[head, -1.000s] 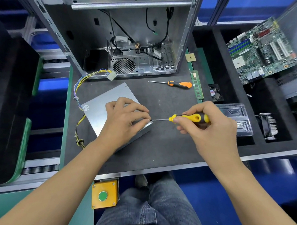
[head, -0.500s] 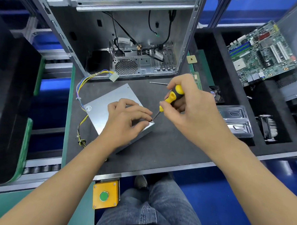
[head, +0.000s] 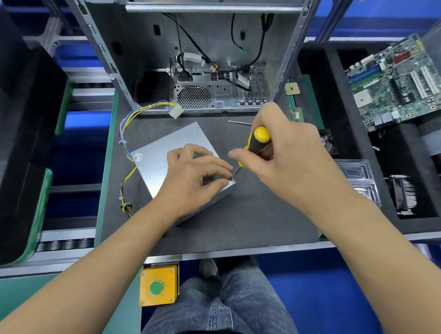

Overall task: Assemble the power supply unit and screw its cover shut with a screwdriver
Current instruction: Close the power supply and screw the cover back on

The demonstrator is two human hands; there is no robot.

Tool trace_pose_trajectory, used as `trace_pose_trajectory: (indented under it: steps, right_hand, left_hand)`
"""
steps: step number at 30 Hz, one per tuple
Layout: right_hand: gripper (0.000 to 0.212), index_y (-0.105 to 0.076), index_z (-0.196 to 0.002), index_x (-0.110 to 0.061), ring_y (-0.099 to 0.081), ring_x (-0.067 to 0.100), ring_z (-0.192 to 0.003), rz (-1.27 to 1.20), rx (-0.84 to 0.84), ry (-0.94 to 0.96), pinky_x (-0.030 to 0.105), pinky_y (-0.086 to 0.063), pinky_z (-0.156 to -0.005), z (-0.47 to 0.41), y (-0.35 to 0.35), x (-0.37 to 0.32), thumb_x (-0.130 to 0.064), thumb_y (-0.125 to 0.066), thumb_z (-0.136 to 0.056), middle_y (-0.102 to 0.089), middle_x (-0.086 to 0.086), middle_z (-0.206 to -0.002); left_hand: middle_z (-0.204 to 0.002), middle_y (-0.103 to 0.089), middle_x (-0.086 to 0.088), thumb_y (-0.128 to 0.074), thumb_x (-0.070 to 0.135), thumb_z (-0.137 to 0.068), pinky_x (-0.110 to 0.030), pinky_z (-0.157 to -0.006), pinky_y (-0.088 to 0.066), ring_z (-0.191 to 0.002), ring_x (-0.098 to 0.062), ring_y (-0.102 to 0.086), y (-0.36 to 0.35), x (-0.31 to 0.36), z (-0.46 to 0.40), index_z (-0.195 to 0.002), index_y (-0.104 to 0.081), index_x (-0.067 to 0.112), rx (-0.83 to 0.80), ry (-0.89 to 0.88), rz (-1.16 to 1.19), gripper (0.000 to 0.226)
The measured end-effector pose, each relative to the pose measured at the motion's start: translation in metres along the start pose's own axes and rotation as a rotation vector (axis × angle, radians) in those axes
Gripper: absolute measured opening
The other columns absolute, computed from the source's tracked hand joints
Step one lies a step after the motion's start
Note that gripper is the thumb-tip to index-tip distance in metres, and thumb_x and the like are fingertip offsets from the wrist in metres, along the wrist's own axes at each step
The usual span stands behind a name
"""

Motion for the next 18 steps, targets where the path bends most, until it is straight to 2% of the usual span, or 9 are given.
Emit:
trace_pose_trajectory:
  steps: [6, 9, 11, 13, 16, 18]
  right_hand:
    - [0.031, -0.046, -0.09, -0.018, -0.054, 0.019, -0.072, 0.182, -0.123, 0.078, 0.041, -0.049, -0.069, -0.009, 0.005, -0.011, -0.041, -0.067, -0.09, -0.055, -0.007, -0.075]
    - [0.016, -0.045, -0.091, -0.022, -0.05, 0.021, -0.081, 0.177, -0.239, 0.085, 0.043, -0.047, -0.077, -0.015, 0.007, -0.016, -0.032, -0.058, -0.092, -0.047, -0.005, -0.088]
    - [0.012, -0.044, -0.09, -0.023, -0.05, 0.022, -0.082, 0.221, -0.282, 0.101, 0.041, -0.045, -0.078, -0.019, 0.01, -0.02, -0.026, -0.056, -0.092, -0.047, -0.005, -0.087]
    - [0.015, -0.041, -0.09, -0.025, -0.052, 0.029, -0.082, 0.382, -0.298, 0.12, 0.038, -0.043, -0.072, -0.024, 0.013, -0.022, -0.031, -0.054, -0.095, -0.05, -0.002, -0.083]
    - [0.023, -0.041, -0.092, -0.022, -0.044, 0.032, -0.071, 0.641, -0.282, 0.127, 0.036, -0.035, -0.061, -0.03, 0.014, -0.029, -0.043, -0.045, -0.1, -0.033, 0.002, -0.068]
    - [0.036, -0.036, -0.092, -0.018, -0.036, 0.029, -0.068, 0.696, -0.326, 0.084, 0.036, -0.032, -0.055, -0.032, 0.013, -0.036, -0.053, -0.042, -0.1, -0.028, 0.002, -0.068]
  left_hand:
    - [-0.097, -0.061, 0.036, -0.074, 0.037, -0.084, -0.036, -0.09, -0.021, -0.109, -0.013, -0.047, -0.003, 0.004, -0.001, -0.084, -0.076, 0.029, 0.042, -0.018, -0.021, 0.008]
    - [-0.088, -0.049, 0.04, -0.072, 0.034, -0.086, -0.043, -0.084, -0.029, -0.102, -0.019, -0.053, -0.002, 0.009, 0.0, -0.084, -0.075, 0.026, 0.067, -0.056, -0.061, 0.009]
    - [-0.091, -0.058, 0.034, -0.073, 0.031, -0.086, -0.046, -0.082, -0.031, -0.1, -0.023, -0.056, -0.002, 0.011, 0.001, -0.084, -0.074, 0.023, 0.074, -0.072, -0.078, 0.008]
    - [-0.096, -0.066, 0.026, -0.075, 0.031, -0.083, -0.047, -0.082, -0.032, -0.1, -0.025, -0.057, -0.001, 0.013, -0.001, -0.086, -0.075, 0.021, 0.073, -0.074, -0.08, 0.01]
    - [-0.097, -0.062, 0.022, -0.082, 0.036, -0.075, -0.046, -0.086, -0.037, -0.097, -0.024, -0.057, 0.002, 0.024, -0.006, -0.091, -0.074, 0.017, 0.078, -0.029, 0.075, 0.025]
    - [-0.089, -0.063, 0.022, -0.084, 0.035, -0.07, -0.036, -0.087, -0.043, -0.09, -0.013, -0.058, 0.007, 0.036, -0.011, -0.087, -0.07, 0.031, 0.139, 0.063, 0.336, 0.023]
Point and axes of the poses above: each hand's wrist, its own z-axis away from the middle knuckle, its own y-axis out of the back of the hand, x = y × z, the point moved 2 cm from there along -z, towards the middle knuckle
